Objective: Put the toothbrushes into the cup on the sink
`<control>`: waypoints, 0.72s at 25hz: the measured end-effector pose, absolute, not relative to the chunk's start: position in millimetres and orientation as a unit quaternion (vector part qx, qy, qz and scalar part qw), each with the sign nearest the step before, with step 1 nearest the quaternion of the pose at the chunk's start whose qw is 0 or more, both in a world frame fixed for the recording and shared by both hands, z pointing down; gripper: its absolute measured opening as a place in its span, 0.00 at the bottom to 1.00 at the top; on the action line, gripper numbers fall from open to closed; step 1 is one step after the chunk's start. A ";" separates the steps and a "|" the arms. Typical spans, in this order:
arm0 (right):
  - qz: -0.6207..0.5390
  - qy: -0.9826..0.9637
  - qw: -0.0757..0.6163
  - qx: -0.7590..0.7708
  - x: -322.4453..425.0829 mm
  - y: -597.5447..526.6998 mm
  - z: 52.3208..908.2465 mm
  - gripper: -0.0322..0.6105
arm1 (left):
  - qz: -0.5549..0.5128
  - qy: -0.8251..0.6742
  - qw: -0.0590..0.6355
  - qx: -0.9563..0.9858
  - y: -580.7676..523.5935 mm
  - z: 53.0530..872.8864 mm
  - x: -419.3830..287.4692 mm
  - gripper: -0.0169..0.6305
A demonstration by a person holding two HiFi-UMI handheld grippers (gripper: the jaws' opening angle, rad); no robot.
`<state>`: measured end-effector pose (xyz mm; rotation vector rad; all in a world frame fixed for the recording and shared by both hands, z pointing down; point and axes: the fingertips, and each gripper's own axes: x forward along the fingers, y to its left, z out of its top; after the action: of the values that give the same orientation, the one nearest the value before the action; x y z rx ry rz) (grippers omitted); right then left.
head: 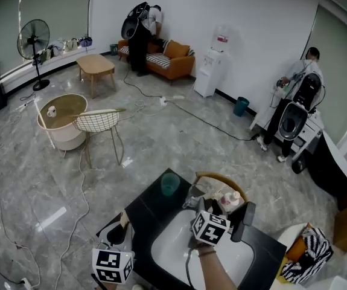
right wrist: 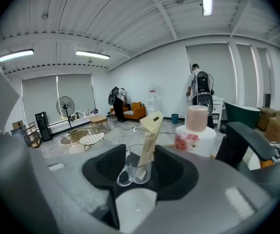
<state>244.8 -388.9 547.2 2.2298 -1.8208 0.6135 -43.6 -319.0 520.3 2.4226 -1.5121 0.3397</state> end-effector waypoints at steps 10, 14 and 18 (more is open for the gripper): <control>0.187 -0.632 0.118 0.743 226.5 -347.6 536.6 0.34 | 0.116 -0.501 0.124 0.849 -307.1 515.1 -34.1 0.09; 0.181 -0.641 0.115 0.737 216.0 -331.8 528.6 0.30 | 0.113 -0.495 0.120 0.853 -305.4 511.9 -31.2 0.09; 0.167 -0.646 0.116 0.735 211.7 -312.9 518.8 0.21 | 0.114 -0.487 0.111 0.859 -303.8 511.3 -23.9 0.09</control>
<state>211.7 -312.9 518.8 2.1535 -1.8930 0.4899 -23.9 -303.8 511.3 2.5220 -1.4315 0.3363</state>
